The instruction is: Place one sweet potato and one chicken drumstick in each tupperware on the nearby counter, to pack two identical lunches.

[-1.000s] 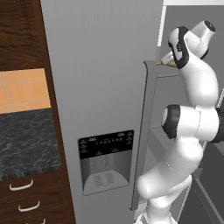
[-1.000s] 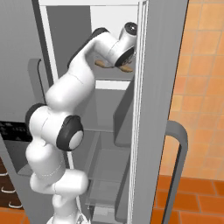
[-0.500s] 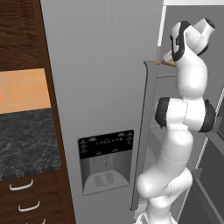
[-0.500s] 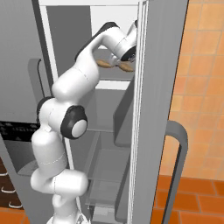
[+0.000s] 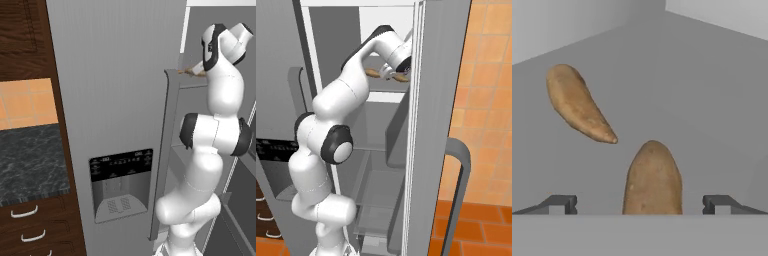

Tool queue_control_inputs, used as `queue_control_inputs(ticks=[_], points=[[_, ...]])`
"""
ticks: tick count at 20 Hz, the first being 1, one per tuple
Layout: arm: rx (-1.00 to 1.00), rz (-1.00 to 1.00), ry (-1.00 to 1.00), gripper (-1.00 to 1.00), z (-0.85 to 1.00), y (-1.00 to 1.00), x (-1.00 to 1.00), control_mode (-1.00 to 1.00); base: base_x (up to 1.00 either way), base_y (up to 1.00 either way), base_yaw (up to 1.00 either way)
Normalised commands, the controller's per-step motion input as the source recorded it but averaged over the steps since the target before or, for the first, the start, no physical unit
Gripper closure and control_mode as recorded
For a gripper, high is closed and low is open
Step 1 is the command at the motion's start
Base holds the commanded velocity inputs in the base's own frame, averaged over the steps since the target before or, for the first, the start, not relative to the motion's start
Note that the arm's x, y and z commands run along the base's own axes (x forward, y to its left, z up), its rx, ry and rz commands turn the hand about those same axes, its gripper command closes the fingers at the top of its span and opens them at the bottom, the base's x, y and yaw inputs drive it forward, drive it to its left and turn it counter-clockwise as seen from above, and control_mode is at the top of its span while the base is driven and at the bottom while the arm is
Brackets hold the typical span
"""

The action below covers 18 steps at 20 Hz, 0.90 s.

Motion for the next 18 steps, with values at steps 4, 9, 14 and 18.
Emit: queue_control_inputs(ticks=[4, 9, 14, 18], points=[[0.00, 0.08, 0.00, -1.00, -0.55, 0.00, 0.12, -1.00, 0.00, 0.00, 0.00], [-0.02, 0.11, 0.01, 1.00, -0.65, 0.12, 0.21, -1.00, 0.00, 0.00, 0.00], [-0.07, 0.04, -0.07, 1.00, -0.72, 0.63, -0.04, -1.00, 0.00, 0.00, 0.00], [-0.07, -0.08, -0.04, 1.00, -0.37, 0.54, -0.45, -1.00, 0.00, 0.00, 0.00]])
